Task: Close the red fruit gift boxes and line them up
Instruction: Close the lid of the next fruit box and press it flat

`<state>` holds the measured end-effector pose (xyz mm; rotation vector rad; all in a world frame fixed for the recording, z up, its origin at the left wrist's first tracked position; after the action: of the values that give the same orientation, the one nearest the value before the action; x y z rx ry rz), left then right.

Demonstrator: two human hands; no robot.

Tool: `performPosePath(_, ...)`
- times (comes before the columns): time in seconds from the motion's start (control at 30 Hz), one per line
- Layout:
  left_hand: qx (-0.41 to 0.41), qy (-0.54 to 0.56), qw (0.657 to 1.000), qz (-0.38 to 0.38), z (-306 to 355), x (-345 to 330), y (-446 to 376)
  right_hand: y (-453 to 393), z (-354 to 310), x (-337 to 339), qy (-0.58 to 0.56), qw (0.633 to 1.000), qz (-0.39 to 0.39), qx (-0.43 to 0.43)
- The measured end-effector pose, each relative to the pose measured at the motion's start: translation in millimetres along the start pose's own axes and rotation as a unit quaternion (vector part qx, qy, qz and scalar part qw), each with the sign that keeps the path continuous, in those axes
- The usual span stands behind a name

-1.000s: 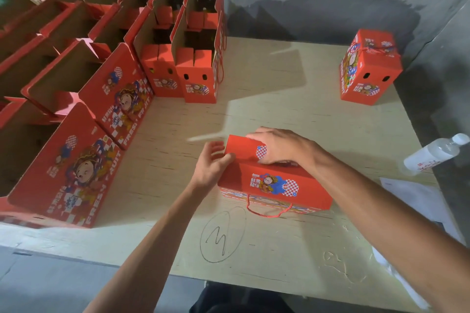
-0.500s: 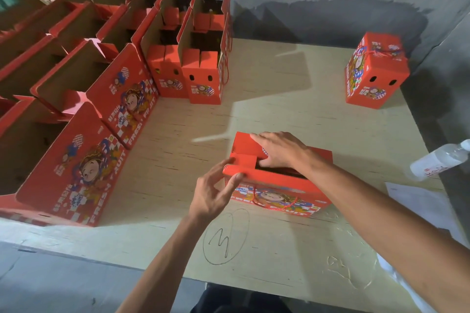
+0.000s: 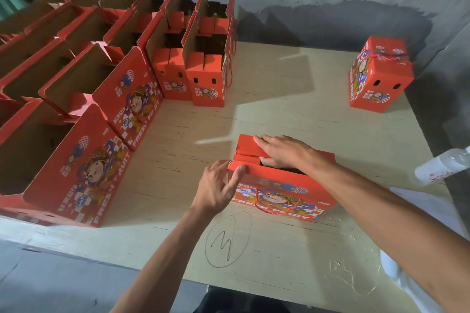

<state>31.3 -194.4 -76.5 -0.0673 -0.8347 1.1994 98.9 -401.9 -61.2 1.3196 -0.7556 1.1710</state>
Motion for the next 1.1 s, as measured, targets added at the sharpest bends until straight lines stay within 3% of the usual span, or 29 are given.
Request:
performPosePath(0.13, 0.101, 0.064, 0.992, 0.033, -5.5, -4.8, -2.7, -0.3, 1.3, -2.7, -0.018, 1.0, 0.001, 0.006)
performPosePath(0.27, 0.138, 0.123, 0.981, 0.051, -5.2, -5.2, -7.3, -2.9, 14.0, 8.0, -0.172, 0.985, -0.014, 0.013)
performPosePath(0.43, 0.107, 0.082, 0.989, 0.056, 0.5, -7.6, -15.3, -0.5, 14.9, 13.9, -0.217, 0.976, -0.007, 0.017)
performPosePath(0.63, 0.087, 0.064, 0.994, 0.036, -6.9, -10.8, -11.7, -4.4, 8.5, 9.2, -0.122, 0.992, 0.028, 0.016)
performPosePath(0.87, 0.018, 0.062, 0.997, 0.039, -9.6, -17.6, -25.0, -8.7, 19.2, 9.9, -0.151, 0.988, 0.021, 0.014)
performPosePath(1.1, 0.083, 0.072, 0.994, 0.01, -33.2, -22.9, -33.7, -15.6, 25.3, 15.2, -0.171, 0.985, -0.01, 0.008)
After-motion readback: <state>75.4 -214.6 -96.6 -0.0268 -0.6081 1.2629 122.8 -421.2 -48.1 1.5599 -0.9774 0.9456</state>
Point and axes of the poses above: each hand's wrist, its own y-axis away from the middle knuckle, its own x-axis out of the back of the hand, z = x × y, the point moved 4 cm from there along -y, towards the middle knuckle, and after that the axes turned 15 degrees about -x, right-handed, at the moved point
